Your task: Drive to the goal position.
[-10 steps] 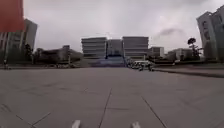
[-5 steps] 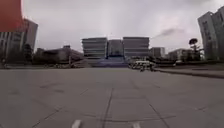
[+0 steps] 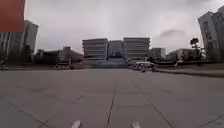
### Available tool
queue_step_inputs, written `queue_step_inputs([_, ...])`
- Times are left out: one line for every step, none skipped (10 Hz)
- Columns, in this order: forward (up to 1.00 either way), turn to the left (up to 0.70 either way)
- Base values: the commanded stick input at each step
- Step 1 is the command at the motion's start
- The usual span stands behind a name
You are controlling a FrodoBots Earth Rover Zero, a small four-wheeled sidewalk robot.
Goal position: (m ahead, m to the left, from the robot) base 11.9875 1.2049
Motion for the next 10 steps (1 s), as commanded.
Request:
queue_step_inputs([0.7, -0.34])
queue_step_inputs([0.7, -0.21])
queue_step_inputs([0.7, -0.06])
queue_step_inputs([0.7, 0.0])
queue_step_inputs([0.7, 0.0])
queue_step_inputs([0.7, 0.0])
queue_step_inputs([0.7, 0.0])
queue_step_inputs([0.7, 0.0])
queue_step_inputs([0.7, 0.0])
queue_step_inputs([0.7, 0.0])
